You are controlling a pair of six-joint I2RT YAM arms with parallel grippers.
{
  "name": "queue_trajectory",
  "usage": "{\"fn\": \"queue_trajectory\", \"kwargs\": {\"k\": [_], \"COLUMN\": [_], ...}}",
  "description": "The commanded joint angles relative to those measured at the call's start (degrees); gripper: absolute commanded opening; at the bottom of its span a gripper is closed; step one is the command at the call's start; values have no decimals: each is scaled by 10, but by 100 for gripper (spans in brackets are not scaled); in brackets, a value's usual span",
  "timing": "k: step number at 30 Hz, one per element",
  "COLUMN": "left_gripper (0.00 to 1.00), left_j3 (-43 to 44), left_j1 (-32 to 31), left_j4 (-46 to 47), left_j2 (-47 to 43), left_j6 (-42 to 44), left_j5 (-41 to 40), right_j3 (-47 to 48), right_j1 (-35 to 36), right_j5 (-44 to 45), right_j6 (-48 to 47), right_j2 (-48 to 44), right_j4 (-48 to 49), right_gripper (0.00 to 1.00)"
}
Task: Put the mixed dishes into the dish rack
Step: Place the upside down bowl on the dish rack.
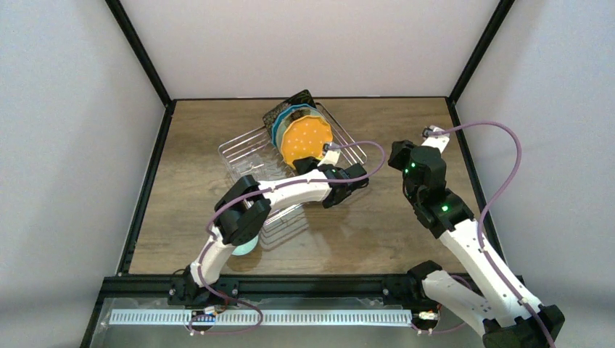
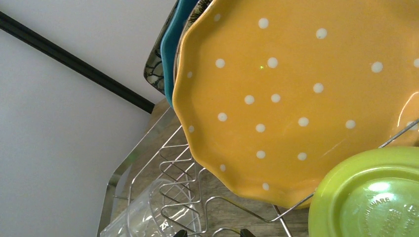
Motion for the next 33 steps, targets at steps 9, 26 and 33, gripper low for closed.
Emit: {"fn": "queue_trajectory", "kwargs": {"k": [9, 26, 33], "left_gripper": [66, 84, 84], "left_j3": [29, -127, -289], "left_j1": [11, 30, 30], "left_j4": [10, -122, -146], "left_j2": [-65, -394, -540], "left_j6": [-8, -251, -386], "left_j5": [101, 261, 356], "right_j3": [41, 194, 235], "right_j1": [-4, 38, 110], "right_j5": [1, -121, -108], "right_j6": [-25, -108, -127], "right_j2": [28, 176, 228], "right_j4": [-23, -62, -94], "right_gripper": [80, 80, 80]}}
